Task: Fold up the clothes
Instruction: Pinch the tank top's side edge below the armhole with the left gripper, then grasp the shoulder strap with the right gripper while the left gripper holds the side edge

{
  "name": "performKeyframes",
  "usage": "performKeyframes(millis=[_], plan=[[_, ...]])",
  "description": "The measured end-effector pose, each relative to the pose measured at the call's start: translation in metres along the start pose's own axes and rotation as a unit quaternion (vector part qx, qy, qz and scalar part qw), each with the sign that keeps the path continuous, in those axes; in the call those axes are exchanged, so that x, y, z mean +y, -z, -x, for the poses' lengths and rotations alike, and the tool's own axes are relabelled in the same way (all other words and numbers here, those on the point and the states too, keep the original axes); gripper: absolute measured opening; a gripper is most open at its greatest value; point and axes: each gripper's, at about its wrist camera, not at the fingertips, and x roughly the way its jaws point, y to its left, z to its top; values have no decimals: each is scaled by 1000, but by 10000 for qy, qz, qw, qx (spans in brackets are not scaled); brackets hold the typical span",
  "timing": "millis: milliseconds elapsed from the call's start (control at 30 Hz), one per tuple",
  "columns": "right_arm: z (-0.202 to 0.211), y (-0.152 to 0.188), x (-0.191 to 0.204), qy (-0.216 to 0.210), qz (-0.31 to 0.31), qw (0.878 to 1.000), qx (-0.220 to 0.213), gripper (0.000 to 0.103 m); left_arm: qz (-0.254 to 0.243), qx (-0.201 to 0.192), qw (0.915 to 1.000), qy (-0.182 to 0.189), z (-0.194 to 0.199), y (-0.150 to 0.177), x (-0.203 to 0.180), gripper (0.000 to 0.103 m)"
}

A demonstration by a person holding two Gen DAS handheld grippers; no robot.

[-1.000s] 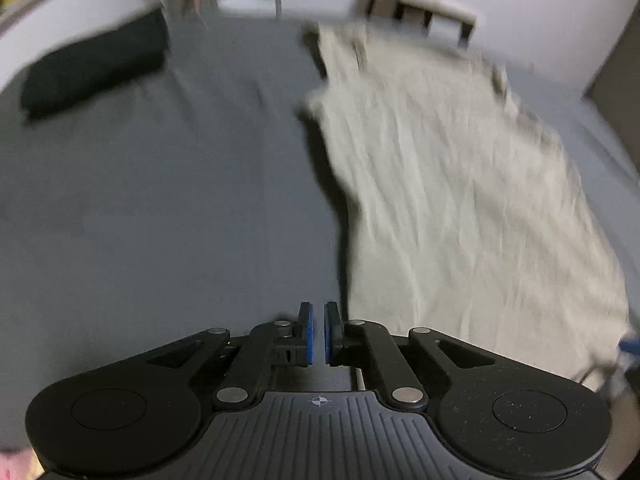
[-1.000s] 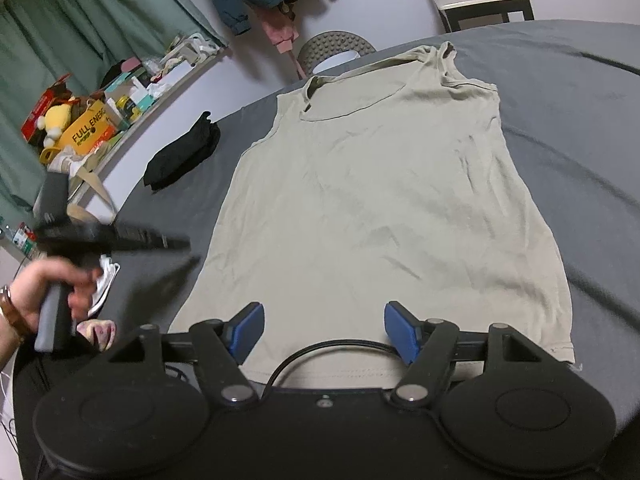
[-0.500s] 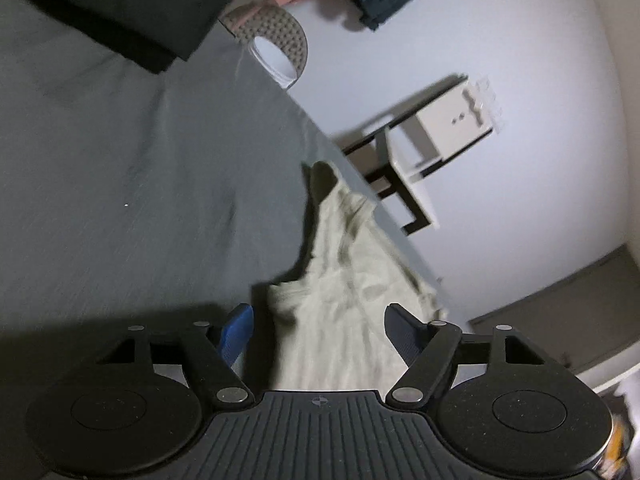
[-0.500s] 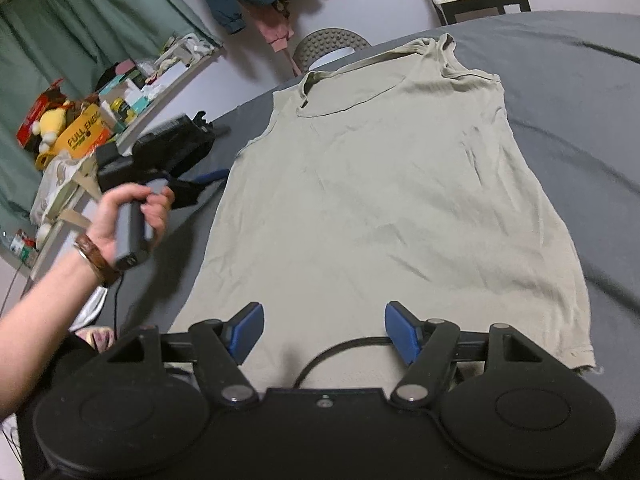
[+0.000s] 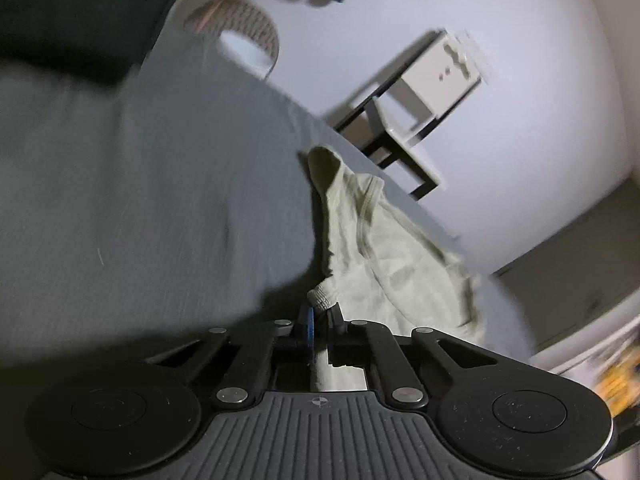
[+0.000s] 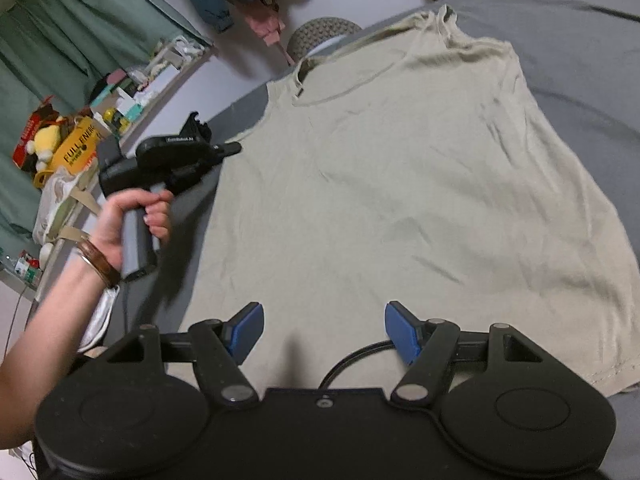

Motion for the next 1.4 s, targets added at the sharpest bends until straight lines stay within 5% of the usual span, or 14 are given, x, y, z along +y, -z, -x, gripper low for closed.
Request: performKeyframes(millis=[100,267,533,633,833,967,1133,1200,1400], plan=[[-5,1,2,83,115,9999,83,66,-1121,95,9907,-764,-3,2,-26,5],[1,0,9,270,488,9984,-72,66,-1675,67,9801,-1064,-14,9,-40,6],[36,-52,-23,1652,1115,9754,-942,65,-777,191,9947,-651,4,4,-16,11],[29,-98,-35,1786,1461,9670,-1083,64,-435,217,9976,-487,2,6,-6,11],[-22,-182,-48,1548,1615,9708,-868,54,-201,128,9993,-274,-7,10,0,11],[-65,-207,-45,1743,2010,9623,-569,52,-320,112,9992,-217,-12,12,-6,11],[-99,-216,-47,1761,2166,9601,-162,26,-586,109,9979,-248,-11,10,-14,11],[-103,-218,-51,1839,2127,9596,-75,6,-652,128,9975,-247,-12,10,-15,11],[-95,-226,-72,2295,1755,9570,-266,4,-684,101,9972,-279,-12,11,-16,12]])
